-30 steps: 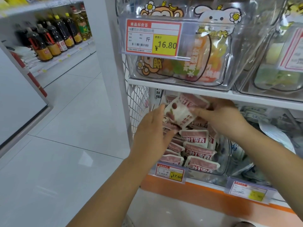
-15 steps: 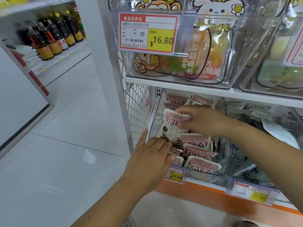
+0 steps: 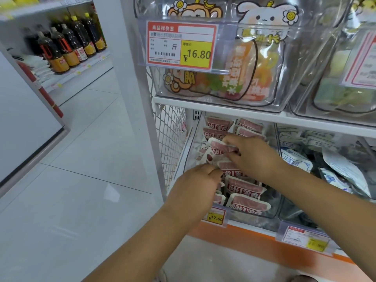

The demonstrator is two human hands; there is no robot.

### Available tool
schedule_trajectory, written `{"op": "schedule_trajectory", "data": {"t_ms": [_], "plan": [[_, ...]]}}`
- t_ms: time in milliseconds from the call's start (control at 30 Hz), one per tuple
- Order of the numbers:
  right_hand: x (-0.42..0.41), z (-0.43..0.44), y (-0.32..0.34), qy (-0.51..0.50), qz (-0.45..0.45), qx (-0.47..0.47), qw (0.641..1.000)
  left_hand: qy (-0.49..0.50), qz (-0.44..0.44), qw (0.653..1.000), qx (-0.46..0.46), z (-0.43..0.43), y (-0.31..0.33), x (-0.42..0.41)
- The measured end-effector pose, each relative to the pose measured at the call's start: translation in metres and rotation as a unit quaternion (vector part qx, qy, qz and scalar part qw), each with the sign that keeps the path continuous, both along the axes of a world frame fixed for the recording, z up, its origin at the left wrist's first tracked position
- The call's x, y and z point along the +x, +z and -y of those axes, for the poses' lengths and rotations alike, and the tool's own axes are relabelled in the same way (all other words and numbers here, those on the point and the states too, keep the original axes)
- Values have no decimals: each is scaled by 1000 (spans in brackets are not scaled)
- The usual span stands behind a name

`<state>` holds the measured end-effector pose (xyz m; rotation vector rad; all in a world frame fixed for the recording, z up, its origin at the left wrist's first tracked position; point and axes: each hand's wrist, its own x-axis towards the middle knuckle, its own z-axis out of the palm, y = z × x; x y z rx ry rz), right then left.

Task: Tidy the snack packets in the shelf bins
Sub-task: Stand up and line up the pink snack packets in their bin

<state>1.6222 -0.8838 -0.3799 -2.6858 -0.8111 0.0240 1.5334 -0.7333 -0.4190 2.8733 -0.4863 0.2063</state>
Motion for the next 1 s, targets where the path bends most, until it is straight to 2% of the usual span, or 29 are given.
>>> {"op": "schedule_trajectory", "data": {"t_ms": [100, 267, 400, 467, 600, 767, 867, 1000], "plan": [[2, 4, 1, -2, -7, 5, 1000, 39, -104, 992, 59, 3, 11, 31], [6, 12, 1, 8, -15, 27, 999, 43, -217, 972, 73, 6, 12, 62], [11, 16, -1, 5, -7, 30, 1000, 61, -212, 972, 77, 9, 9, 60], [13, 18, -1, 4, -24, 43, 999, 68, -182, 976, 98, 11, 4, 54], [14, 19, -1, -9, -154, 53, 987, 60, -111, 984, 125, 11, 6, 43], [17, 20, 8, 45, -243, 70, 966, 16, -104, 984, 146, 3, 11, 28], [21, 12, 10, 58, -244, 10, 968, -2, -105, 983, 150, -1, 15, 26], [21, -7, 5, 92, -188, -50, 977, 1, -106, 987, 119, -3, 10, 25]]}}
